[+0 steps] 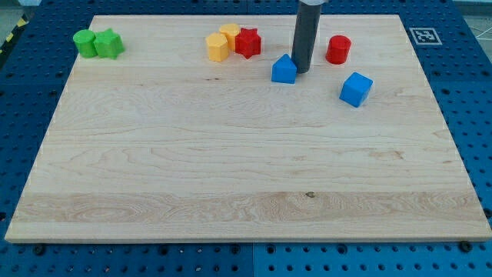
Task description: Slide the red circle left a bit
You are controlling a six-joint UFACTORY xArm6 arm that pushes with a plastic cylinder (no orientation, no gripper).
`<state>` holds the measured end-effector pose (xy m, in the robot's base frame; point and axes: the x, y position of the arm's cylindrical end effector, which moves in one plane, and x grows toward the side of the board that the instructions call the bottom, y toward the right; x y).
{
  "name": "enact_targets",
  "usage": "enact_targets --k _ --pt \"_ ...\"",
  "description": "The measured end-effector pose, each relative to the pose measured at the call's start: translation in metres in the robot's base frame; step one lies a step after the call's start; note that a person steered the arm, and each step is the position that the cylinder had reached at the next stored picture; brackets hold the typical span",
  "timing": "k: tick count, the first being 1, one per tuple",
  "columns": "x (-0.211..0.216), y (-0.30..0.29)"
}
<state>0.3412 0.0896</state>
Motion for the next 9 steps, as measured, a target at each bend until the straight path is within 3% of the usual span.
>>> enact_targets --k 2,4,9 --pt "0.002 0.088" --pt "-0.020 0.120" --pt "-0.025 0.051"
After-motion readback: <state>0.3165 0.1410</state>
